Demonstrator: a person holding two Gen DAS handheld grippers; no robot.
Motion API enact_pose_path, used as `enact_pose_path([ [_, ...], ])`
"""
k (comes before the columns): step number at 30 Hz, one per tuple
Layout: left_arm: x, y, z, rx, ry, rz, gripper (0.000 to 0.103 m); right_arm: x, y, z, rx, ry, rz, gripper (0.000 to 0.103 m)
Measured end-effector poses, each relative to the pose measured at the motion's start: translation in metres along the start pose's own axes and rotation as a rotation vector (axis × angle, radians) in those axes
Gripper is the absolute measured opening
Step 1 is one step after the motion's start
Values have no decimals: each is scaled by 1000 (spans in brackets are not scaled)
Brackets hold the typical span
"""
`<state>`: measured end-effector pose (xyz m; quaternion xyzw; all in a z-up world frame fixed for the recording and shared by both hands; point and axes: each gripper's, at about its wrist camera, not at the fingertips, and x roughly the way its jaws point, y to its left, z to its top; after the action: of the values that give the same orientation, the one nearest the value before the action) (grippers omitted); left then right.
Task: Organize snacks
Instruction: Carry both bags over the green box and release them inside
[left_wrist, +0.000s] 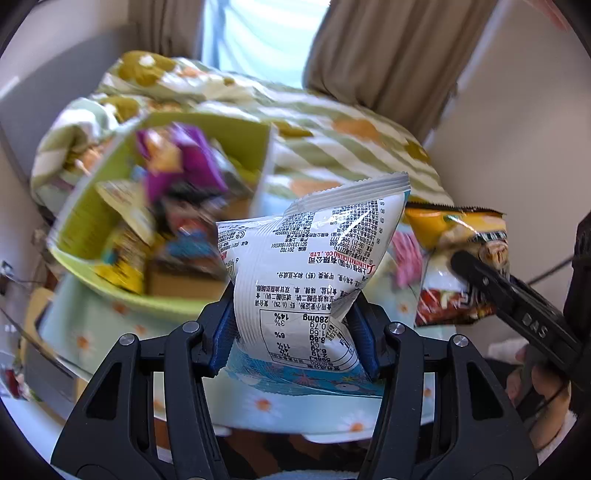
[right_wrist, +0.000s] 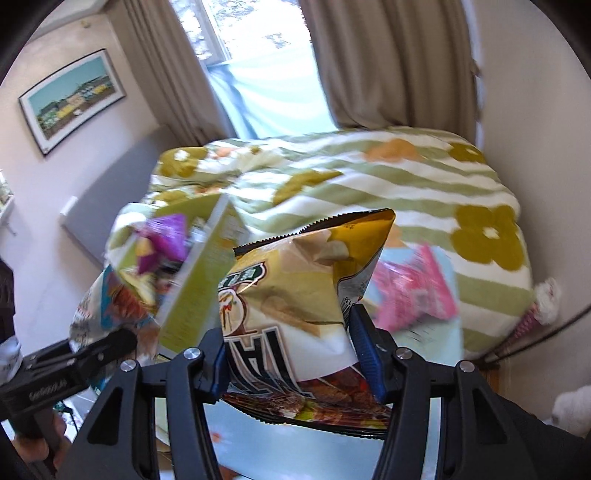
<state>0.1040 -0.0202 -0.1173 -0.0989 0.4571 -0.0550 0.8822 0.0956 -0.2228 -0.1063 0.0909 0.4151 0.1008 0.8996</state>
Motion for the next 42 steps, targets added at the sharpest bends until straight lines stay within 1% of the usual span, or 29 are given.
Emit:
enact_pose_path([
  [2, -9, 21, 12, -6, -20, 17, 51, 4, 24, 11, -12, -3, 38, 53],
  [6, -19, 69, 44, -17, -54, 55, 51, 13, 72, 26, -37, -23, 86, 53],
  [11, -16, 128, 76, -7, -56, 87, 51, 36, 122, 43, -29, -22, 130, 53],
  [14, -2, 159, 92, 15, -39, 93, 51, 50, 143, 49, -23, -19, 134, 53],
  [17, 14, 178, 101, 46, -10, 78, 51, 65, 160, 53, -2, -8, 133, 53],
  [20, 29, 187, 102, 65, 18, 58, 53, 78, 174, 54, 10, 6, 116, 53],
  [21, 34, 189, 102, 76, 25, 51, 59, 81, 178, 54, 15, 12, 109, 53],
  [22, 37, 191, 103, 85, 30, 44, 76, 85, 180, 55, 18, 17, 105, 53],
  [23, 40, 191, 103, 94, 34, 45, 88, 90, 184, 53, 22, 25, 96, 53],
  [24, 41, 191, 102, 100, 30, 51, 103, 92, 186, 53, 23, 30, 90, 53],
  [25, 39, 194, 102, 105, 11, 41, 103, 96, 189, 51, 24, 37, 82, 53],
  [27, 36, 195, 100, 107, 12, 16, 103, 99, 192, 49, 28, 48, 73, 53],
  [31, 25, 205, 94, 98, 11, -11, 103, 105, 198, 43, 28, 66, 63, 53],
  [37, 21, 227, 81, 59, 33, -9, 103, 118, 215, 26, 22, 104, 84, 53],
  [39, 22, 233, 78, 55, 36, -11, 103, 125, 218, 18, 41, 111, 114, 53],
  [42, 23, 239, 76, 62, 45, 4, 103, 134, 218, 11, 75, 117, 123, 54],
])
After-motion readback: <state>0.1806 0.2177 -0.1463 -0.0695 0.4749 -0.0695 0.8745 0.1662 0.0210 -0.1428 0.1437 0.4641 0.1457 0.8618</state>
